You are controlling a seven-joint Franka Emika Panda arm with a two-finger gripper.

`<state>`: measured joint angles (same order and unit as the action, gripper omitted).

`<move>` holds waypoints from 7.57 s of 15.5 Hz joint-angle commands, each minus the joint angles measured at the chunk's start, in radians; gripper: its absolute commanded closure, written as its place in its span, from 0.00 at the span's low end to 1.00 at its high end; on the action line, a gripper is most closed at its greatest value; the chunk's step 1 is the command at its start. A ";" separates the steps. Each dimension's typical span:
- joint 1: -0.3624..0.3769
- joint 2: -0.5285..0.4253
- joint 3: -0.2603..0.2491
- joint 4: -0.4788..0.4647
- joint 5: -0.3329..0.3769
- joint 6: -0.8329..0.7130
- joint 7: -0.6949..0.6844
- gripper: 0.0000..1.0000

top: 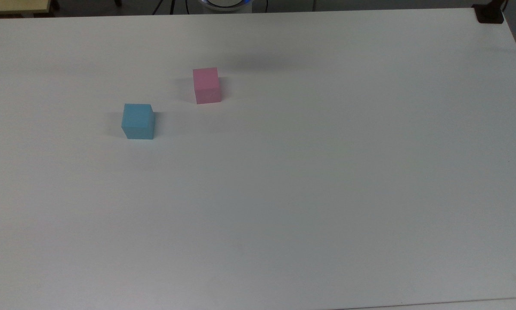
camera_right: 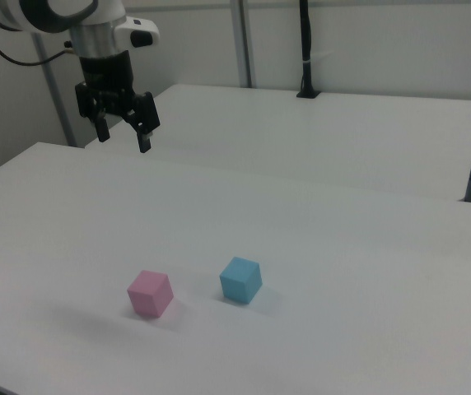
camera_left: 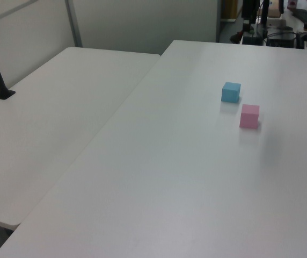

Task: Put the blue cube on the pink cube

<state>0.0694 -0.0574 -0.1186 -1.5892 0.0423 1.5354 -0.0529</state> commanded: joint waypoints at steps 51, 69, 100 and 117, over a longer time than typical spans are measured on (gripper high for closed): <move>-0.094 0.419 -0.098 -0.242 -0.041 0.621 -0.059 0.41; -0.079 0.053 0.063 -0.374 -0.041 0.178 -0.056 0.66; -0.082 0.025 0.068 -0.118 -0.088 0.012 0.059 0.00; -0.056 -0.075 -0.047 -0.054 -0.002 0.006 -0.119 0.00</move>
<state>-0.0072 -0.1302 -0.1527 -1.6558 0.0543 1.5649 -0.1407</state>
